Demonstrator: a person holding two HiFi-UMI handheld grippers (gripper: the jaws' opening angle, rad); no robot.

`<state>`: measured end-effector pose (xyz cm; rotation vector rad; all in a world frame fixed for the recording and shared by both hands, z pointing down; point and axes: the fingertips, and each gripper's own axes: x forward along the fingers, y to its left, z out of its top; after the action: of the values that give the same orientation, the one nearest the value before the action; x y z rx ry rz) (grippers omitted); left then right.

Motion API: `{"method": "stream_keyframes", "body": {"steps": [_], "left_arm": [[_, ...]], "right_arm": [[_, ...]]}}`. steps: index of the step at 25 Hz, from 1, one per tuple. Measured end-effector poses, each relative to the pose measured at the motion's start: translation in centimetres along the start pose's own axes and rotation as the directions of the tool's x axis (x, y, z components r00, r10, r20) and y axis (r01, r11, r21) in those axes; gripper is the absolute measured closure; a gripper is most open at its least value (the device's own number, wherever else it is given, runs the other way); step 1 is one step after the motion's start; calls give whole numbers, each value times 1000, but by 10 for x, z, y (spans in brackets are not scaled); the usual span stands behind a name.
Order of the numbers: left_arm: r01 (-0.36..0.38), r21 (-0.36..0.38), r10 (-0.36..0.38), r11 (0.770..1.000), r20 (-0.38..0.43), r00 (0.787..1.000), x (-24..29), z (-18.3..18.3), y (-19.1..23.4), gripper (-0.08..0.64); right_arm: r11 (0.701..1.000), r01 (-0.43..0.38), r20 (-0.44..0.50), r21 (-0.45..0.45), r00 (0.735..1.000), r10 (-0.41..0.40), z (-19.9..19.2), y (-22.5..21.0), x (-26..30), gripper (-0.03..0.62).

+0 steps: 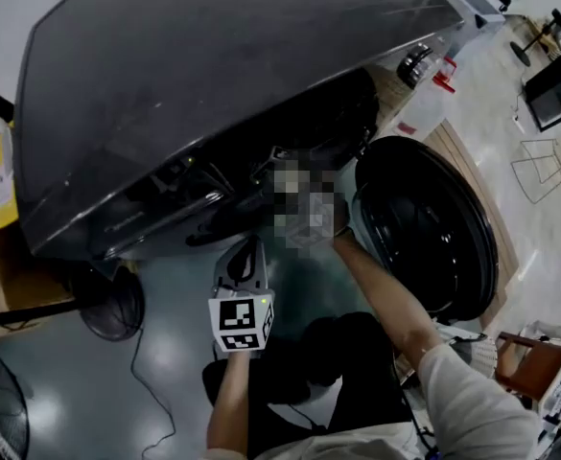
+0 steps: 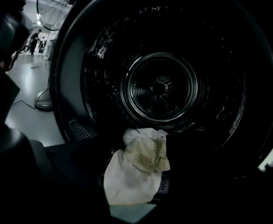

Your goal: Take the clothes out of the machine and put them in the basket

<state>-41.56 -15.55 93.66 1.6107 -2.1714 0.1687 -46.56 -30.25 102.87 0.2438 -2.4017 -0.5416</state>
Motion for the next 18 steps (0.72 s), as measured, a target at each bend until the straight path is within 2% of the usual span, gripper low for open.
{"method": "stream_keyframes", "body": {"steps": [4, 8, 12, 14, 16, 18], "left_arm": [[-8, 1, 8, 1000, 20, 1000, 25, -24, 8, 543], [-8, 15, 7, 1000, 28, 1000, 41, -46, 16, 543], [-10, 18, 9, 1000, 39, 999, 52, -60, 18, 543], [-1, 23, 0, 1000, 43, 999, 55, -60, 14, 543], [7, 31, -8, 1000, 43, 999, 56, -59, 10, 543], [11, 31, -12, 999, 40, 999, 54, -57, 8, 543]], "right_arm": [[998, 43, -25, 46, 999, -42, -22, -16, 49, 179], [995, 51, -43, 82, 998, -47, -44, -14, 78, 174], [973, 44, 1, 229, 999, -46, -49, -14, 84, 179], [964, 42, 4, 263, 999, -44, -51, -12, 82, 210], [969, 45, -14, 244, 999, -43, -53, -9, 80, 319], [982, 45, -39, 181, 998, -38, -54, -2, 78, 428]]}}
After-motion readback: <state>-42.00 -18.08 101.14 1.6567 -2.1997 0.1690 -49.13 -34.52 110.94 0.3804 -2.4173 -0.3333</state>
